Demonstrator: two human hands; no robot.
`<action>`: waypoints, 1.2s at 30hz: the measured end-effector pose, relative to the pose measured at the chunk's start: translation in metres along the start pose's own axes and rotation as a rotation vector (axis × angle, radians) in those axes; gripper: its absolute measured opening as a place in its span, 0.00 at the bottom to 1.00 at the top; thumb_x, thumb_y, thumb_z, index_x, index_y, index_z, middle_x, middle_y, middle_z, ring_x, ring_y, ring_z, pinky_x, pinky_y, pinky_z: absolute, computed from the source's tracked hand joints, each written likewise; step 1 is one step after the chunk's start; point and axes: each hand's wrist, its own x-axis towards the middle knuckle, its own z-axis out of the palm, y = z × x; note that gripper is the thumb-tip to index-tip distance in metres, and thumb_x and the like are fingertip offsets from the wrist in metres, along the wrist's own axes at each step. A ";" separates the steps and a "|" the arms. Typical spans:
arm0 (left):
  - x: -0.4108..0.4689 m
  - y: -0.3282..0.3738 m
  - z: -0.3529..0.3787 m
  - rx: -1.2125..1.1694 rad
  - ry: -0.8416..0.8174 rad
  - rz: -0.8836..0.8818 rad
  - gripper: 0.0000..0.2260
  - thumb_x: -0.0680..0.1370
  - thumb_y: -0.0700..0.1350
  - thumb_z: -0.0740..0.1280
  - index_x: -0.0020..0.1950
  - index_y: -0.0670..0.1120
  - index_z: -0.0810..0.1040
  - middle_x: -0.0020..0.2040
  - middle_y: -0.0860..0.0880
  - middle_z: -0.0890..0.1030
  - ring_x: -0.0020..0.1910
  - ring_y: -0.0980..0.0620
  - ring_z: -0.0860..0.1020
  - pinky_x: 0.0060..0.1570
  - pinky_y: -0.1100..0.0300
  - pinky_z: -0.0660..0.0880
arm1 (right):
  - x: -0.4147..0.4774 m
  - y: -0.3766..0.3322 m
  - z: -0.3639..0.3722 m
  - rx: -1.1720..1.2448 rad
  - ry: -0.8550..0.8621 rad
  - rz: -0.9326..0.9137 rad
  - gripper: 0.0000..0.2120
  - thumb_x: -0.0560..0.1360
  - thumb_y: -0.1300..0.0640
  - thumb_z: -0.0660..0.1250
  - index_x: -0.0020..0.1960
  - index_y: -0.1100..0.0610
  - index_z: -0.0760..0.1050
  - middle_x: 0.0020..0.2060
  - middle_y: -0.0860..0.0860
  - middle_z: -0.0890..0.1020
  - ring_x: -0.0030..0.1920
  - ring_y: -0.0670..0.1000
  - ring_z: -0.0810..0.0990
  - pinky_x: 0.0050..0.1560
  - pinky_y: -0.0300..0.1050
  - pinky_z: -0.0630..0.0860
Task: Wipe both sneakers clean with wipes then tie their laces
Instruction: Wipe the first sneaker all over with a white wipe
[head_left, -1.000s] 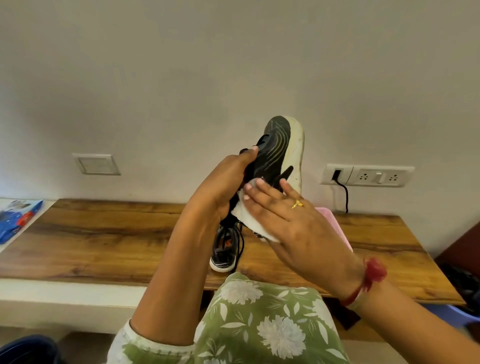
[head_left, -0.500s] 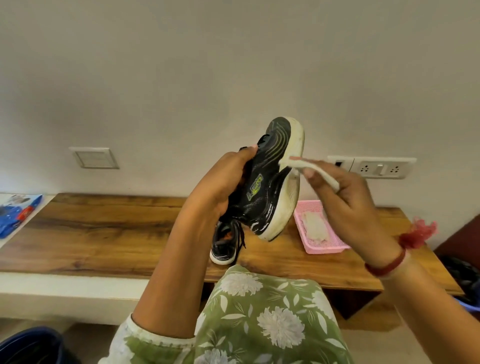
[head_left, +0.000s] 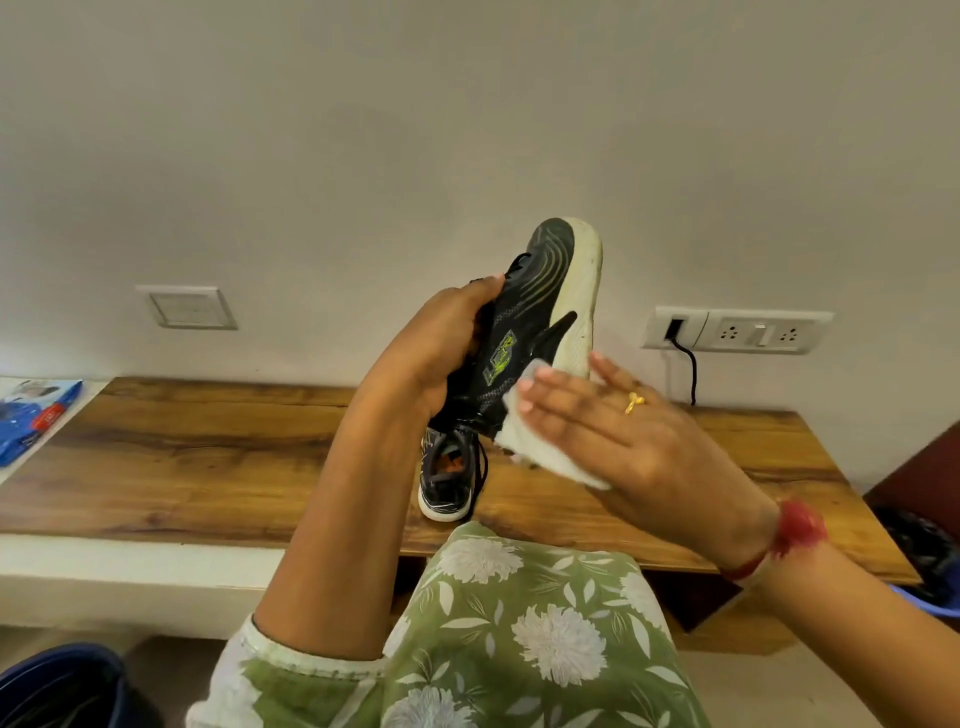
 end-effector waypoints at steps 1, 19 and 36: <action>0.000 0.000 0.000 -0.014 0.010 -0.007 0.17 0.81 0.54 0.59 0.47 0.44 0.81 0.45 0.42 0.83 0.43 0.45 0.80 0.50 0.53 0.76 | 0.000 0.003 0.001 0.000 0.024 0.046 0.18 0.78 0.59 0.61 0.66 0.63 0.70 0.65 0.59 0.74 0.67 0.56 0.71 0.73 0.55 0.60; 0.009 -0.007 0.002 -0.125 0.040 -0.012 0.16 0.82 0.53 0.58 0.46 0.45 0.80 0.40 0.45 0.82 0.39 0.47 0.79 0.46 0.54 0.75 | 0.016 -0.009 -0.014 0.450 0.294 0.402 0.17 0.78 0.60 0.58 0.66 0.61 0.72 0.64 0.53 0.75 0.67 0.50 0.72 0.74 0.53 0.59; 0.005 -0.007 0.010 -0.187 -0.019 -0.054 0.17 0.82 0.52 0.57 0.48 0.43 0.80 0.39 0.45 0.84 0.38 0.50 0.82 0.46 0.59 0.78 | 0.013 -0.008 0.007 -0.197 -0.165 -0.128 0.20 0.82 0.62 0.47 0.65 0.64 0.73 0.65 0.59 0.74 0.68 0.57 0.71 0.73 0.54 0.58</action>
